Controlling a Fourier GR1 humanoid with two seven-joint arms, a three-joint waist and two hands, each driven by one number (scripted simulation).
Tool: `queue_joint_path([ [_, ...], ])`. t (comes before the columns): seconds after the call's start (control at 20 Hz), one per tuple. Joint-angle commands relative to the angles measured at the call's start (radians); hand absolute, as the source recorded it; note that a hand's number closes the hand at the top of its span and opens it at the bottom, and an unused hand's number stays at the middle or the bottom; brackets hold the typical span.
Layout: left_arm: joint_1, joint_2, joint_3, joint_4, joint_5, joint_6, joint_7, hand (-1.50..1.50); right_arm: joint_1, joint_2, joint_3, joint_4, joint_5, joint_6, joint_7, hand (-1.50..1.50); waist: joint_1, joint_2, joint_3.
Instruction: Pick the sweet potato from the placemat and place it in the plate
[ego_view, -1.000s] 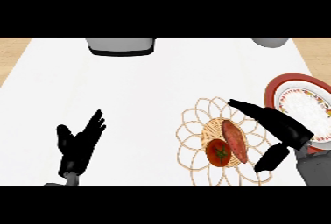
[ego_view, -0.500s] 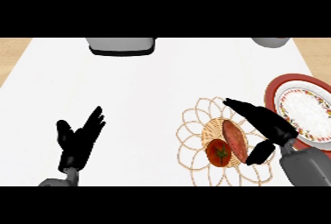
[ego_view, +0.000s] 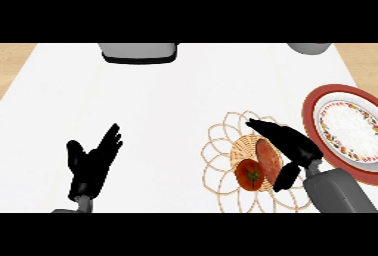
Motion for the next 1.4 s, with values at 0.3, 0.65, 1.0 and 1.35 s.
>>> queue_joint_path([
  [0.3,-0.078,-0.026,0.053,0.038,-0.014,-0.009,0.026,0.00,-0.049,0.011,0.020,0.113,0.161,-0.072,-0.144,1.50,-0.001,0.001,0.000],
  [0.65,0.036,-0.019,0.054,0.056,-0.035,-0.032,-0.066,0.00,0.214,0.108,0.045,-0.158,0.234,-0.181,0.096,1.50,-0.029,-0.007,-0.001],
  [1.0,0.031,-0.009,0.071,0.025,-0.014,-0.039,-0.047,0.00,0.501,0.259,0.164,-0.495,0.367,-0.475,0.259,1.50,-0.050,-0.013,-0.001],
  [1.35,0.023,-0.008,0.056,-0.021,-0.024,-0.023,0.029,0.00,0.732,0.267,0.227,-0.764,0.447,-0.753,0.242,1.50,-0.037,-0.009,0.001],
])
